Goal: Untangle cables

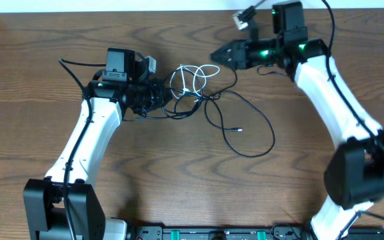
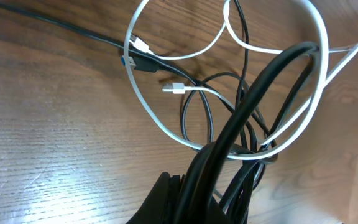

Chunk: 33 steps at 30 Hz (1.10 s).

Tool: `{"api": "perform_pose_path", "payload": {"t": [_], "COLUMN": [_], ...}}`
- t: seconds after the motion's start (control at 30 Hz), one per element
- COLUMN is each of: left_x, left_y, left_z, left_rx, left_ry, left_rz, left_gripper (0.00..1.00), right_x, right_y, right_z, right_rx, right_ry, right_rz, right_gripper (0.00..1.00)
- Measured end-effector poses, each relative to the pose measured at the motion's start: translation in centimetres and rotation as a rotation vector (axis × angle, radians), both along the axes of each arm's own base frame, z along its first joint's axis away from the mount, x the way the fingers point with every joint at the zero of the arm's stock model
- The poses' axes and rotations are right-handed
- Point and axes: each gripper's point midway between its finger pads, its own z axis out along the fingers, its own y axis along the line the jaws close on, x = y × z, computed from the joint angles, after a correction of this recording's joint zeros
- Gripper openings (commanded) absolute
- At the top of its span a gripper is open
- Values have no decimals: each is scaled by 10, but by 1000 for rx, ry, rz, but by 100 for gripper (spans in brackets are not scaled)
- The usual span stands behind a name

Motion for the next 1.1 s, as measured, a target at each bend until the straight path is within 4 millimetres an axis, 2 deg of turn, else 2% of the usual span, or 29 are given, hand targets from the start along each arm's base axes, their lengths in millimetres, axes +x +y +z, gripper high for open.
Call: {"api": "perform_pose_path", "payload": {"t": [0.1, 0.2, 0.43, 0.63, 1.1], "left_x": [0, 0, 0, 0, 0], "left_y": [0, 0, 0, 0, 0], "left_z": [0, 0, 0, 0, 0], "left_rx": [-5, -7, -8, -8, -8], "left_ry": [9, 12, 12, 12, 12], "left_rz": [12, 17, 17, 17, 17], "left_gripper": [8, 7, 8, 8, 8], "right_x": [-15, -22, -17, -22, -8], "right_y": [19, 30, 44, 58, 59], "right_z": [-4, -25, -65, -95, -92], "right_rx": [-55, -131, -261, -343, -343], "right_ry": [0, 45, 83, 118, 73], "right_rz": [20, 1, -76, -107, -162], "right_gripper": [48, 49, 49, 47, 43]}}
